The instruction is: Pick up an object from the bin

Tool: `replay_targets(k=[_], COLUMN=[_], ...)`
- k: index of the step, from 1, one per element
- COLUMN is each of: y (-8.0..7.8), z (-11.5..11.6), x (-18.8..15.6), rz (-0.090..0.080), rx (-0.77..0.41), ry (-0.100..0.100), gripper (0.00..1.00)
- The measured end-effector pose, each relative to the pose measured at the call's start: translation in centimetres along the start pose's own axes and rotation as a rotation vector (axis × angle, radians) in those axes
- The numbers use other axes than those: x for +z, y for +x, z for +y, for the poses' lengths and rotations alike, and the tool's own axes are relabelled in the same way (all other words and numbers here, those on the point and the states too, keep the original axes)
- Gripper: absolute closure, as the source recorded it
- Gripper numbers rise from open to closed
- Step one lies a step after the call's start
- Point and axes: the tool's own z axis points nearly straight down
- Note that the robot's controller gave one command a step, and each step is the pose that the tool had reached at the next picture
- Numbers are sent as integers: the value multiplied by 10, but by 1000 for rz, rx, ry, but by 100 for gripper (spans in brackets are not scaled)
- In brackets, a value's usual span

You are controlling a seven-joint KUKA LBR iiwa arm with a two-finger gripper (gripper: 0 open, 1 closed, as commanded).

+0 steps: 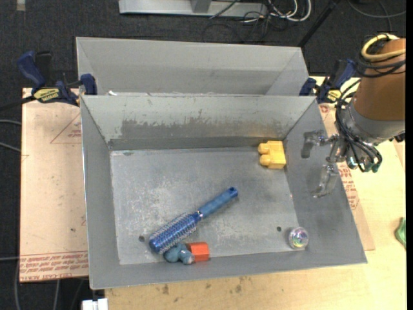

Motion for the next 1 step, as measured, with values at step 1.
replay_targets(k=[1], y=[6], z=[80], x=[61], rz=[-2], rx=[-166], ry=[-3], gripper=[0])
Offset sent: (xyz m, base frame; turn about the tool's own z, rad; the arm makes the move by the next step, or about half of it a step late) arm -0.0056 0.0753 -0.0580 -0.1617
